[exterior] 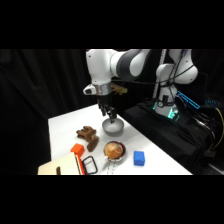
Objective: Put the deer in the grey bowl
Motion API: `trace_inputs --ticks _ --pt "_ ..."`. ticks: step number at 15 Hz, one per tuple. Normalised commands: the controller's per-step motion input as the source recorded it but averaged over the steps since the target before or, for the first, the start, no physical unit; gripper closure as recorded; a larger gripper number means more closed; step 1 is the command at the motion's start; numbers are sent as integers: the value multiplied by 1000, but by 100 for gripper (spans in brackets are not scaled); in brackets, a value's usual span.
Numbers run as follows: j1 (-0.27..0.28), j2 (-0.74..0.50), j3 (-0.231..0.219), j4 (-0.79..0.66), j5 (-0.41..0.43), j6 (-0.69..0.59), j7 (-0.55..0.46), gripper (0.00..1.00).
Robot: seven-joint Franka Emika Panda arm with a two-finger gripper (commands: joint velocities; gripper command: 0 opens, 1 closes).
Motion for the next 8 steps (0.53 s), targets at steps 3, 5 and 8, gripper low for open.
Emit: trace_inputs --ticks 3,5,8 --pt "-50 93 -2 199 -30 3 -27 0" --pt "-96 256 -33 479 -34 -11 -149 0" --pt "-130 373 -47 606 -11 -30 -207 0"
